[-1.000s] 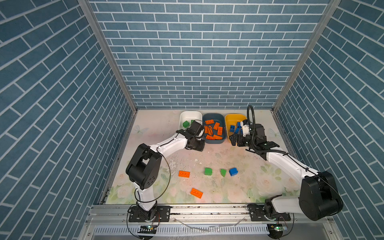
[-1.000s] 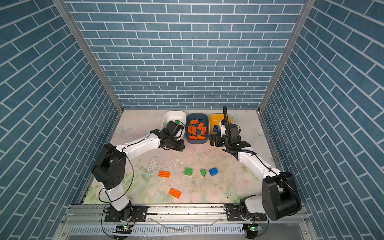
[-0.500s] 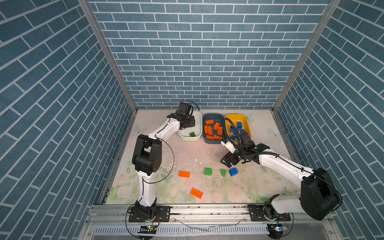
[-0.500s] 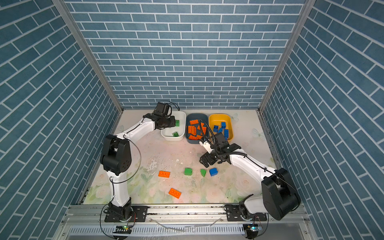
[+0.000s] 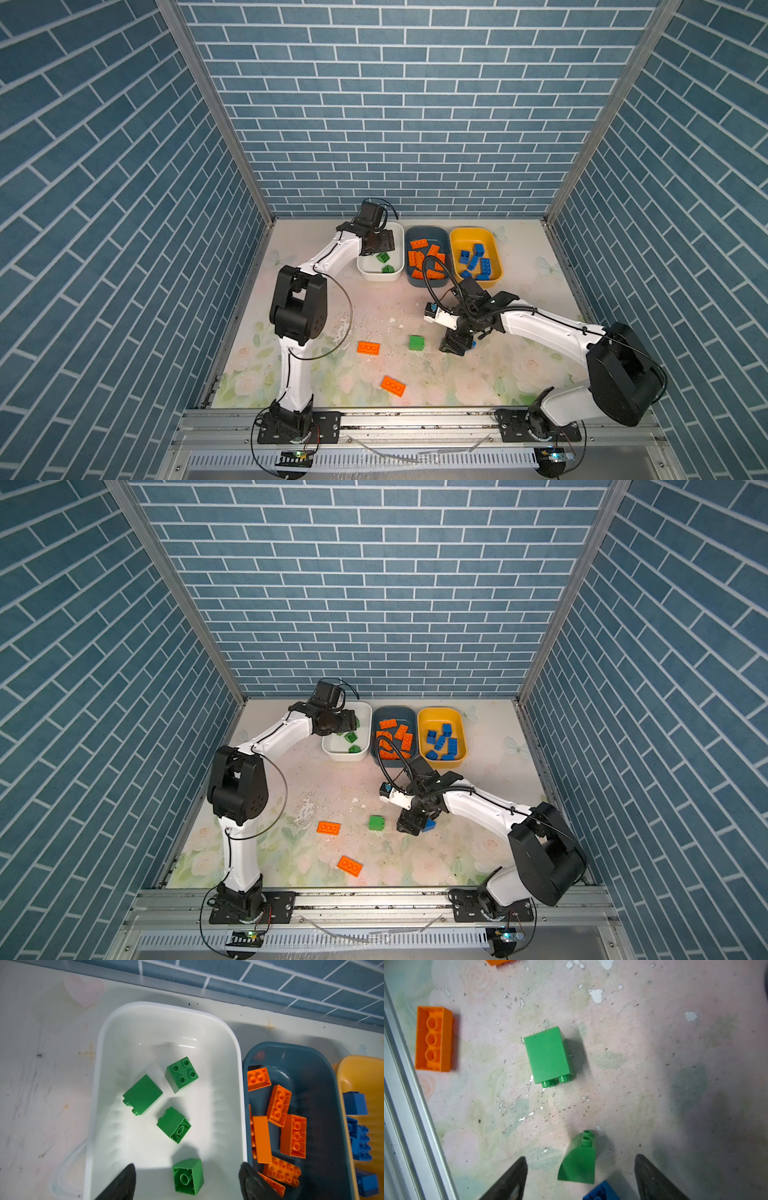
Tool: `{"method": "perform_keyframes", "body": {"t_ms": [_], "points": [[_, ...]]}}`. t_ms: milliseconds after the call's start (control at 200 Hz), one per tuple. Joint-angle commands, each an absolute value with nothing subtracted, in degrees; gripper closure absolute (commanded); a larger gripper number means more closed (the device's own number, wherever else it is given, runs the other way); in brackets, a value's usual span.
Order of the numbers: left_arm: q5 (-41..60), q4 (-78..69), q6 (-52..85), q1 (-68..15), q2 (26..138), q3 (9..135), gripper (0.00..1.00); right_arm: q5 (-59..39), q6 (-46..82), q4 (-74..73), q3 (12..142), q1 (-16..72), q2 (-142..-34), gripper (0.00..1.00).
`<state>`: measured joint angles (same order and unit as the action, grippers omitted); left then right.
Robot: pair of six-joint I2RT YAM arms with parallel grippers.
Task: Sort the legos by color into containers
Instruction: 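Drop the green brick into the white tub while the right moves to the pile, then lower the right gripper onto a green curved brick and grasp it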
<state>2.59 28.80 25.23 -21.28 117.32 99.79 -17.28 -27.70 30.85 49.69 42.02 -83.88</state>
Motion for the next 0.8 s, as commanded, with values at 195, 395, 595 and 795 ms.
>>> {"method": "perform_keyframes", "body": {"t_ms": [195, 395, 595, 795], "points": [[1.6, 25.4, 26.4, -21.0, 108.1, 93.7, 0.01, -13.3, -39.8, 34.4, 49.5, 44.3, -88.5, 0.30], [0.1, 22.9, 27.0, -20.7, 104.0, 89.2, 0.01, -10.5, -41.6, 33.2, 49.5, 45.3, -90.8, 0.38], [-3.4, 23.4, 28.8, -19.8, 102.0, 86.7, 0.01, -9.8, -42.7, 31.6, 49.4, 45.9, -92.5, 0.45], [-7.5, 21.5, 29.5, -19.2, 98.6, 82.7, 0.01, -8.9, -42.8, 30.6, 49.0, 45.9, -92.3, 0.58]]}}
